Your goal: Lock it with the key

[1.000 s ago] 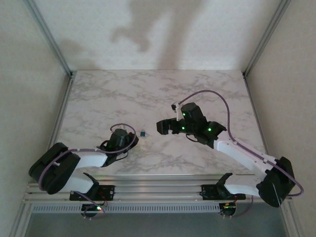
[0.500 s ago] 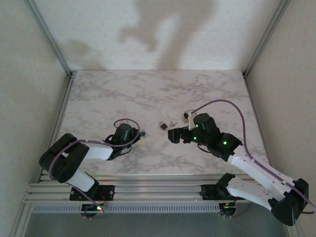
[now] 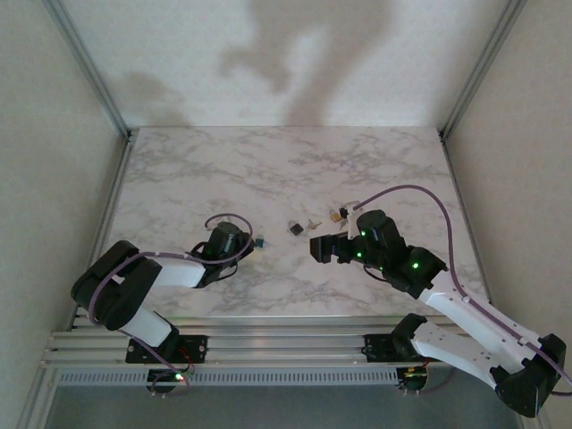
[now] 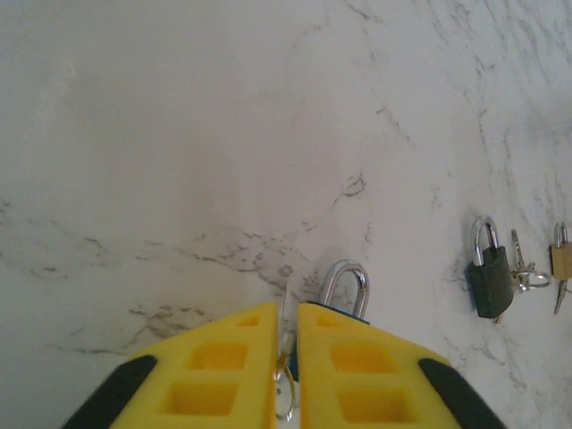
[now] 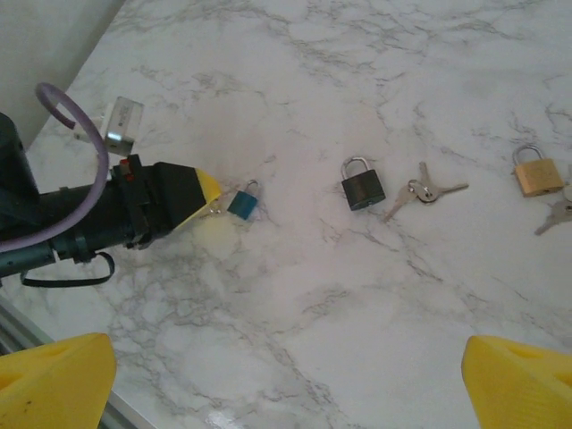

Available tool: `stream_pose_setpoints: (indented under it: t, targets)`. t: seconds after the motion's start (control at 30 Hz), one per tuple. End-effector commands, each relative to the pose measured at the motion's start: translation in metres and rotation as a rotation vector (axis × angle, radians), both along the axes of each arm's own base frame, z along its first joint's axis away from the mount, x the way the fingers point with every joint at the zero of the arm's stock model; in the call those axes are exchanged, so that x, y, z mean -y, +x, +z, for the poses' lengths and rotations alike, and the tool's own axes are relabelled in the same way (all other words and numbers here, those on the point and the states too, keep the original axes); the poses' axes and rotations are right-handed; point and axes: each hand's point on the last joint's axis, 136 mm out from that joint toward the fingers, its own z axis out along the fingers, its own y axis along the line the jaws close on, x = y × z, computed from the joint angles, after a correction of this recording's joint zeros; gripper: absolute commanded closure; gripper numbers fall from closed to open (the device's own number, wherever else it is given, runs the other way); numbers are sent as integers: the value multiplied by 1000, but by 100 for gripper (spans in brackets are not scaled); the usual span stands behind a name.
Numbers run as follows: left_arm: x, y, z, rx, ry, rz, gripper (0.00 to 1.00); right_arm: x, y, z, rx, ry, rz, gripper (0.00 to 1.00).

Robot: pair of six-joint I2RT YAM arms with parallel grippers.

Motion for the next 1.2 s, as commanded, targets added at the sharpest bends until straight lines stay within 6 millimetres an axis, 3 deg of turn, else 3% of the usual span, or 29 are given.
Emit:
stream_pose_setpoints:
  t: [0.0,0.07,0.27,0.4,0.57,0.73,0.83,1.0,1.03,1.07,1.17]
  targets:
    - [-7,6,4,8,37,25,79,9,0,-1,19,-23,-31,1]
    - [-7,7,7,12,43,22,69,13,2,-1,29,-33,-52,1]
    - [-7,10,27,39,50,15,21,38,14,2,71,-116,-174,1]
    - [-9,13,54,68,77,10,1,66,27,8,145,-214,-302,1]
    - [-22,24,99,151,169,46,0,94,43,14,277,-295,-441,1]
    - [-57,37,136,182,367,181,0,110,66,23,470,-445,-511,1]
    - [-76,39,145,178,423,291,0,128,88,12,507,-554,-563,1]
    - [-103,37,169,240,544,392,0,153,115,-24,493,-495,-640,1]
    - [-108,35,172,252,574,403,0,152,120,-27,504,-468,-627,1]
    - [-114,33,177,271,598,423,0,155,120,-48,488,-479,-606,1]
    - [-136,20,182,367,645,501,1,159,130,-63,541,-443,-613,1]
